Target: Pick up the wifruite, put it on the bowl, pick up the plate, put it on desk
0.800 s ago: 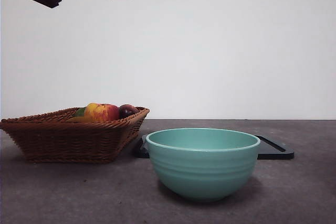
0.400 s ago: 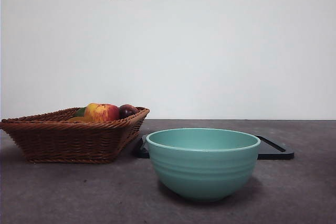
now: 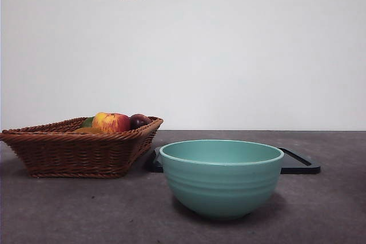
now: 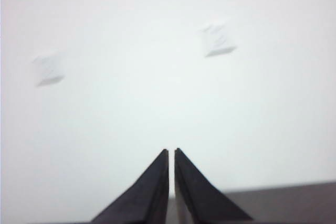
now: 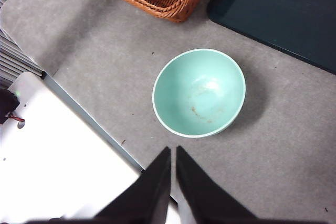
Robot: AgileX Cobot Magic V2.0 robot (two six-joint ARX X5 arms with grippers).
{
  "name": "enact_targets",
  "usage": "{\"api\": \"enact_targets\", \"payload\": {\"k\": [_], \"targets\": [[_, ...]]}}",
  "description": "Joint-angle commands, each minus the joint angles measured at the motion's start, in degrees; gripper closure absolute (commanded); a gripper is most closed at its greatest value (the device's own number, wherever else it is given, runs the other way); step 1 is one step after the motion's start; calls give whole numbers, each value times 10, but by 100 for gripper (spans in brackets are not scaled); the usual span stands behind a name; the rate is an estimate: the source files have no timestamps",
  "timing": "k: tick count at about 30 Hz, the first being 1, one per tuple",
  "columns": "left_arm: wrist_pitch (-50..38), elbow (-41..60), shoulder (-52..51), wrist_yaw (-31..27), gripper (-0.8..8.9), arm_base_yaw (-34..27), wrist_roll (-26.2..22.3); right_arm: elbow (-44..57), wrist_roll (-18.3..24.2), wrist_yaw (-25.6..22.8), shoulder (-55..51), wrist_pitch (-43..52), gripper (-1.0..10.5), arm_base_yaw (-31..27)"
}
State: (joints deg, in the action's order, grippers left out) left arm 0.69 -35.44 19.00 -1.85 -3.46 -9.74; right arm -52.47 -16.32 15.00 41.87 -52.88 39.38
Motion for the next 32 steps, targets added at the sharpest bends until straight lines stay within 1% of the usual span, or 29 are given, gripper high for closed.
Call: {"api": "enact_targets", "payload": {"k": [1,4,9,14,17,20,27,32], "targets": [[-3,58,-29,-14,797,-8,-5,-9,7,0,3,6,941,5],[-4,125,-68,-14,797,-13,-4,-9,7,0,3,6,941,5],[-3,218,-123,-14,797,-14,15,-9,7,0,3,6,941,5],[-1,284,-169,-14,797,-14,27,-9,7,0,3,6,941,5],[12,304,-189,-14,797,-14,34,-9,7,0,3,6,941,5],[16,319,-188,-14,797,-14,34,-9,7,0,3,6,941,5],[61,331,-188,-14,797,-14,34,-9,7,0,3,6,941,5],[66,348,-188,-14,797,-14,39,-9,7,0,3,6,941,5]]}}
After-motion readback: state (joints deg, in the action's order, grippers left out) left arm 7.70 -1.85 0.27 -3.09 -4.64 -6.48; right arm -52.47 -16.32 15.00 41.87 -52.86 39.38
